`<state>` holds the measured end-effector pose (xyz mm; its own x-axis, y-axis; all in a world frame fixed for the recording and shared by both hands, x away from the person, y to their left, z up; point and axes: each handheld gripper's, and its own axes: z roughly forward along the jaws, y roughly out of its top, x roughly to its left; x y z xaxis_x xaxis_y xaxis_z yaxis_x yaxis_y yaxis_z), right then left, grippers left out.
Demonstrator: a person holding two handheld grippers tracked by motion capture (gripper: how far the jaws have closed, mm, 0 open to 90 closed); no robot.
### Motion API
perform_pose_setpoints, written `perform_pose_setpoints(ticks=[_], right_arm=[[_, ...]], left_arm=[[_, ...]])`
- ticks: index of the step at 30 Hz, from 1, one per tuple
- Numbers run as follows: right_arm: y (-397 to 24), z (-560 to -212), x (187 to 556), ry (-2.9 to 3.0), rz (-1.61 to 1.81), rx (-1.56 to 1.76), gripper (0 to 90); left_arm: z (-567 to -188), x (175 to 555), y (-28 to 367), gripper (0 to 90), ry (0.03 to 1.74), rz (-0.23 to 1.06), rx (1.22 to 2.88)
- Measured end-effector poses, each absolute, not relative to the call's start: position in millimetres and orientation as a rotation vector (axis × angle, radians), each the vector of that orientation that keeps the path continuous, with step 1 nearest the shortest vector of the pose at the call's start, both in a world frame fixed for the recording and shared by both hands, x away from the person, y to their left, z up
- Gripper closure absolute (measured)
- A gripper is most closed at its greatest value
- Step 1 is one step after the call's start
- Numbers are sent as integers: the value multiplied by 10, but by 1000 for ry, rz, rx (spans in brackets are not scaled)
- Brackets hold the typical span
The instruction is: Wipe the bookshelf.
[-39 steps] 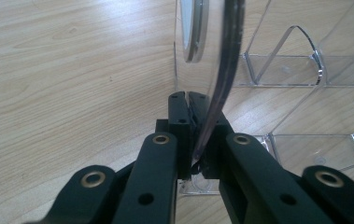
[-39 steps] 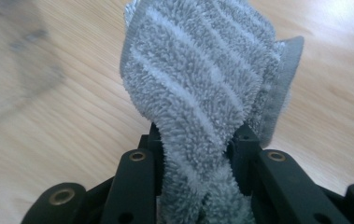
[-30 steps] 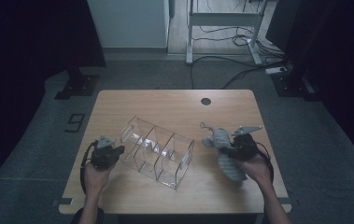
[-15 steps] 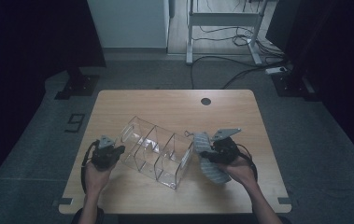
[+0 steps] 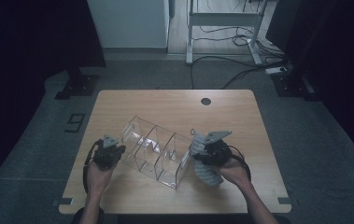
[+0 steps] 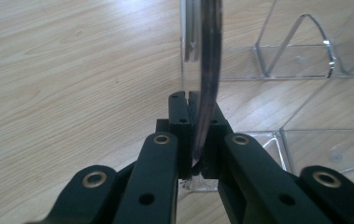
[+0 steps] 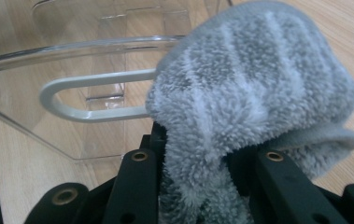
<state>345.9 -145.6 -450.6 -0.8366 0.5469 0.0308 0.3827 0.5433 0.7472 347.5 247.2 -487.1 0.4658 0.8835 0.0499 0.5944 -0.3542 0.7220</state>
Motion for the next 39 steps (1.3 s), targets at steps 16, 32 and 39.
perform_pose_setpoints(ticks=[16,32,39], right_arm=[[-1253,-4431,3188,2651,1191,645,699],[-1093,-4398,2908,2716,1166,529,697],[-1017,-4392,2810,2756,1175,482,696]], left_arm=[[-4868,3471,2452,867,1242,596,2077],[-4860,3468,2431,863,1276,597,2073],[-4856,3456,2434,864,1282,597,2077]])
